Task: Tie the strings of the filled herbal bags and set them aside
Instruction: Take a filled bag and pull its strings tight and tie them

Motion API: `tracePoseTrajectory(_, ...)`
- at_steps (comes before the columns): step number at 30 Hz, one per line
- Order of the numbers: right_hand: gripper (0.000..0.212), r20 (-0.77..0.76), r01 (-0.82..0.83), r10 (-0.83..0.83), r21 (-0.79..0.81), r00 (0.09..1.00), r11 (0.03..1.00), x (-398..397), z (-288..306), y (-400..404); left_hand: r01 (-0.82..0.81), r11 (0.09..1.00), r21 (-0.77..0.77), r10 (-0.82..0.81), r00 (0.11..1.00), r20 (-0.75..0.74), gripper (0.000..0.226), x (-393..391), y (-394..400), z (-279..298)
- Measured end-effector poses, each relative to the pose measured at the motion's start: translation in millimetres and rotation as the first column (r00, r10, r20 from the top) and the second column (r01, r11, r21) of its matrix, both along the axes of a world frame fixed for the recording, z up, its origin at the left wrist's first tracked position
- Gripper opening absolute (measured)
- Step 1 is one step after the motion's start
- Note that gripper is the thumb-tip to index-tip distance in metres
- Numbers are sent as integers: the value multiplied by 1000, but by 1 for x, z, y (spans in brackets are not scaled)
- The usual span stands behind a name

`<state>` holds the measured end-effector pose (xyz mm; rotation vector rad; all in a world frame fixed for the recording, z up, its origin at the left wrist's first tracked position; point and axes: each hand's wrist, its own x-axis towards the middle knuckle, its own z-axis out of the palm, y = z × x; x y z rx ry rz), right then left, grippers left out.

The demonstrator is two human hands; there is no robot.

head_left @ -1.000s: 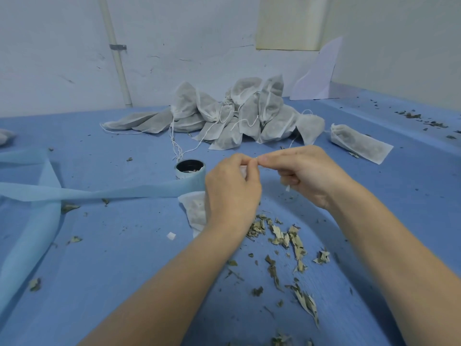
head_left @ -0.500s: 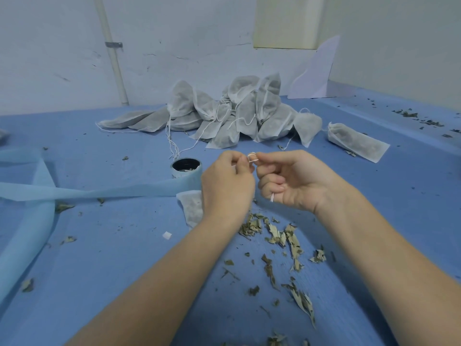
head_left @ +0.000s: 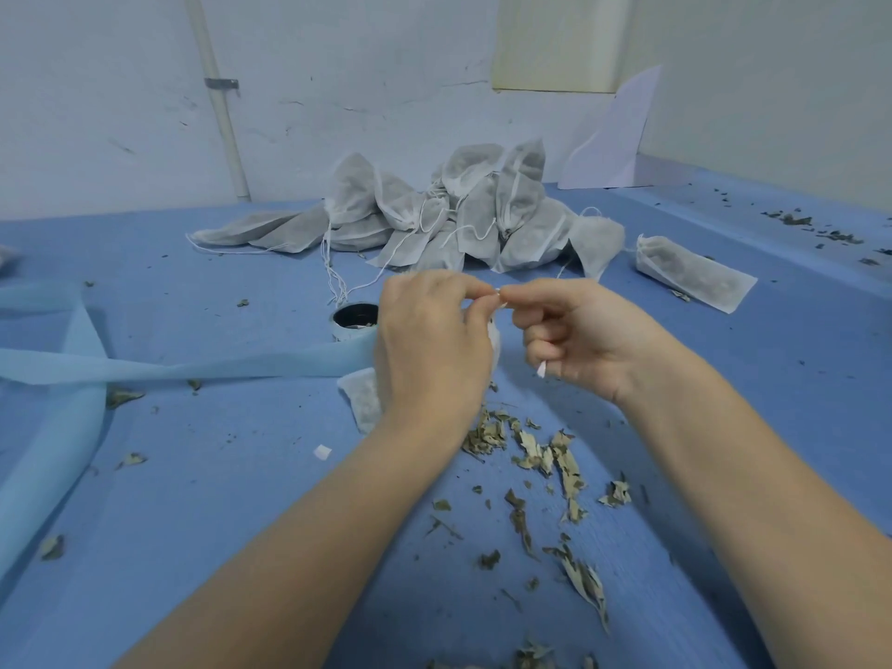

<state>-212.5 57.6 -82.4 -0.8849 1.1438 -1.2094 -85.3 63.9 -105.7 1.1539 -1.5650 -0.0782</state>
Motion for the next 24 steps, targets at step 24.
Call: tracePoseTrajectory(24,14,-237,60,-185,-453,954,889,22,-13,2,66,951,301,-54,997,-49,12,2,-6,18)
